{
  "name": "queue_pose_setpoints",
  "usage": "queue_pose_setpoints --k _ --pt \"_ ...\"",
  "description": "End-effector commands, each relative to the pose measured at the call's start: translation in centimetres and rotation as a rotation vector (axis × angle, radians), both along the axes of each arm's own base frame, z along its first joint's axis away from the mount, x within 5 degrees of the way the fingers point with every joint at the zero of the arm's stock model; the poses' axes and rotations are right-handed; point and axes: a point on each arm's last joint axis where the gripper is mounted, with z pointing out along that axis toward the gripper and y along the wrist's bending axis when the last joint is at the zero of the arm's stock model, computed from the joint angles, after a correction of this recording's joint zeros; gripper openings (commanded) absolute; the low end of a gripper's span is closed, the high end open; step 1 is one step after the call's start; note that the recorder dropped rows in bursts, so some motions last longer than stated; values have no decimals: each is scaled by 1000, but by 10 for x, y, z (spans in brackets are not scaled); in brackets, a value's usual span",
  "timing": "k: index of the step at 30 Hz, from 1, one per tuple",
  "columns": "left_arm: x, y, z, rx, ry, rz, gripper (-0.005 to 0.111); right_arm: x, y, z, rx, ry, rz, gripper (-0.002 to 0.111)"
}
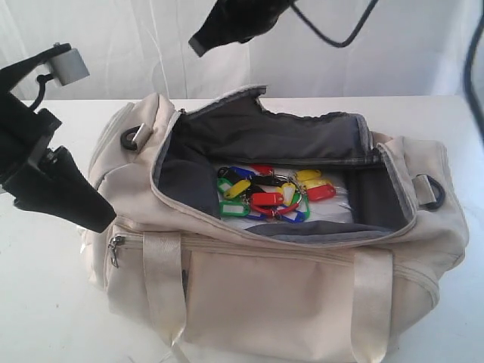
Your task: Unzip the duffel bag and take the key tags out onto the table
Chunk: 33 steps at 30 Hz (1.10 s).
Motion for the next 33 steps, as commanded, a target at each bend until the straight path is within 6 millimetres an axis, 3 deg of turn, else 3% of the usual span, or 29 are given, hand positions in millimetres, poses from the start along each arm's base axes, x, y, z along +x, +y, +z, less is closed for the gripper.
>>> queue_pose_setpoints --k 1,5,8,12,13,17,23,27,33 --pt "-6 -1 3 -20 10 -28 0 -31 -36 40 -73 51 -75 0" --pt "-6 -1 3 -24 -24 -69 0 -74 -77 73 -45 45 -169 0" --pt "-7 -7 8 -114 -92 -152 0 -125 -119 84 10 39 -207 0" --pt "-11 -11 9 -193 -158 -281 0 -189 -173 66 29 50 -252 0" --pt "-6 -12 5 -208 -211 -255 0 -208 -188 58 36 44 -252 0" --pt "20 -20 13 -228 -307 41 0 -243 -216 38 89 -28 -248 0" --pt "41 -67 27 -95 -311 -44 0 -245 -237 11 151 -139 -429 0" --pt "65 -112 16 72 -314 -68 0 -239 -242 -8 146 -128 -532 0" --pt "92 -182 -5 74 -302 -106 0 -238 -241 -12 136 -124 -528 0"
